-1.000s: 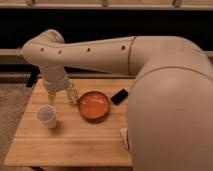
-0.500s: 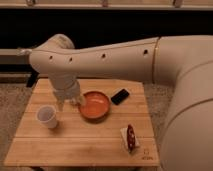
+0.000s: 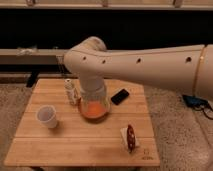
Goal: Move the arm in a circular motion
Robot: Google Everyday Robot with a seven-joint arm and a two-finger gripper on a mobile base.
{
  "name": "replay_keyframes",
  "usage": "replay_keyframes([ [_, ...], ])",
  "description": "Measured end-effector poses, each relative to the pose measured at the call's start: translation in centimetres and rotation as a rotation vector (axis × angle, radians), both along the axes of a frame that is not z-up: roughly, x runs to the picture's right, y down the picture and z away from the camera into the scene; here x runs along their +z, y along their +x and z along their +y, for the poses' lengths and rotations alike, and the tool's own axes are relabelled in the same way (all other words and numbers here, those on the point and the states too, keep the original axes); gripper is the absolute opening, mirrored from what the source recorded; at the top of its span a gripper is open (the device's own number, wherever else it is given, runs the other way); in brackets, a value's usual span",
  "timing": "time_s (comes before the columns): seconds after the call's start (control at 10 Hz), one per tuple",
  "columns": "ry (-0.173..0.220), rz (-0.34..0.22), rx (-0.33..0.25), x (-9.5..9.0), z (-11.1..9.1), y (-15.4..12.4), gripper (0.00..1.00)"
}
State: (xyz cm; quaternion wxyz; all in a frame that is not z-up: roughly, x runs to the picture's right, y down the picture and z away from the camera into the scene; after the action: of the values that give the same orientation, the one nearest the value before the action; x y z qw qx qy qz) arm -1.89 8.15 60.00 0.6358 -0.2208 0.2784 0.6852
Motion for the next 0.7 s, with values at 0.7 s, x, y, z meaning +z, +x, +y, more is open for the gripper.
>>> replay_keyframes([
  [0.7, 0.032, 0.129, 0.276, 6.6, -2.7, 13.5, 0.65],
])
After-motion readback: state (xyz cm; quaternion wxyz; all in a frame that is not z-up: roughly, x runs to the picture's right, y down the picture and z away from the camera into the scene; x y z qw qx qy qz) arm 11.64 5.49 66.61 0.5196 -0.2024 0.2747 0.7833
